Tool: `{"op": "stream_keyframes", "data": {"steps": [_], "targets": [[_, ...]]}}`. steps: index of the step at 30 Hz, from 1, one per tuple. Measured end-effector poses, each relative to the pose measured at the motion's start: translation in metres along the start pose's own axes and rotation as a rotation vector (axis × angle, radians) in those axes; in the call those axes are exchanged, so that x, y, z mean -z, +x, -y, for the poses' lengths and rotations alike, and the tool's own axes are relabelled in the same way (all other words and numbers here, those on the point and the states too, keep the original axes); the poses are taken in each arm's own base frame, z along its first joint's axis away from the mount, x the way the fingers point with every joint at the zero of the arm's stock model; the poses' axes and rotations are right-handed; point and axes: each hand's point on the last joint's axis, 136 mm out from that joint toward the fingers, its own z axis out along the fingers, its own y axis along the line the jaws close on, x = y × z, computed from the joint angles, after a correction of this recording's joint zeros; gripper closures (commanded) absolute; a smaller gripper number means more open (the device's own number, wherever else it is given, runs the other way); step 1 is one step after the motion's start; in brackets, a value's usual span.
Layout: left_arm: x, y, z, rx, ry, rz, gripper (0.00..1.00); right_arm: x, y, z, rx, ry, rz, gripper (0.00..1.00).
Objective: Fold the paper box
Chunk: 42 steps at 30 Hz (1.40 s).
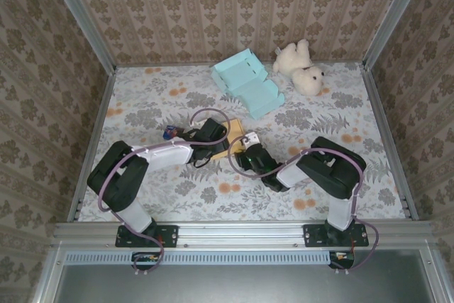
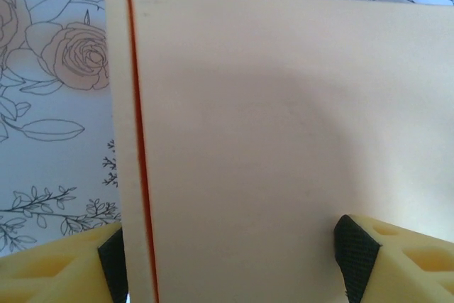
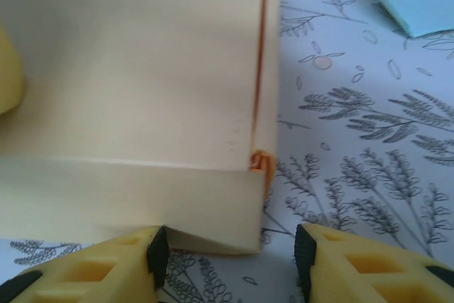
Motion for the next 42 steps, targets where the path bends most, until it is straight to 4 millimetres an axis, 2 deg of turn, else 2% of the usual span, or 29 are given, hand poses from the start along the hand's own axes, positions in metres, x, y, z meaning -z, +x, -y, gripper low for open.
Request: {"op": "stream_keyframes", "data": {"steps": [9, 13, 16, 20, 21, 23, 26, 29, 35, 40, 42], "targets": [[0.022, 0.020, -0.014, -0.026, -0.014, -0.079, 0.22, 0.025, -0.024, 0.007, -0.105, -0.039, -0.028, 0.46], [0.041, 0.031, -0.032, -0.068, -0.056, -0.120, 0.21, 0.042, -0.035, 0.012, -0.168, -0.046, -0.038, 0.47], [0.061, 0.028, -0.041, -0.090, -0.059, -0.106, 0.19, 0.055, -0.040, 0.013, -0.213, -0.057, -0.052, 0.51], [0.090, -0.005, -0.038, -0.076, 0.018, 0.002, 0.17, 0.074, -0.041, 0.013, -0.282, -0.087, -0.063, 0.64], [0.094, -0.013, -0.038, -0.070, 0.030, 0.025, 0.17, 0.078, -0.040, 0.012, -0.299, -0.098, -0.064, 0.72], [0.099, -0.033, -0.041, -0.049, 0.049, 0.078, 0.16, 0.086, -0.037, 0.012, -0.336, -0.120, -0.070, 0.98], [0.093, -0.058, -0.049, -0.029, 0.059, 0.122, 0.15, 0.094, -0.026, 0.014, -0.407, -0.127, -0.093, 1.00], [0.073, -0.073, -0.054, -0.037, 0.065, 0.115, 0.16, 0.095, -0.015, 0.014, -0.480, -0.118, -0.139, 1.00], [0.030, -0.081, -0.057, -0.061, 0.099, 0.036, 0.16, 0.083, 0.016, -0.004, -0.584, -0.156, -0.297, 1.00], [0.011, -0.080, -0.040, -0.082, 0.169, -0.004, 0.16, 0.065, 0.049, -0.020, -0.646, -0.175, -0.422, 1.00], [0.002, -0.080, -0.034, -0.088, 0.191, -0.022, 0.17, 0.059, 0.047, -0.027, -0.671, -0.195, -0.428, 1.00]]}}
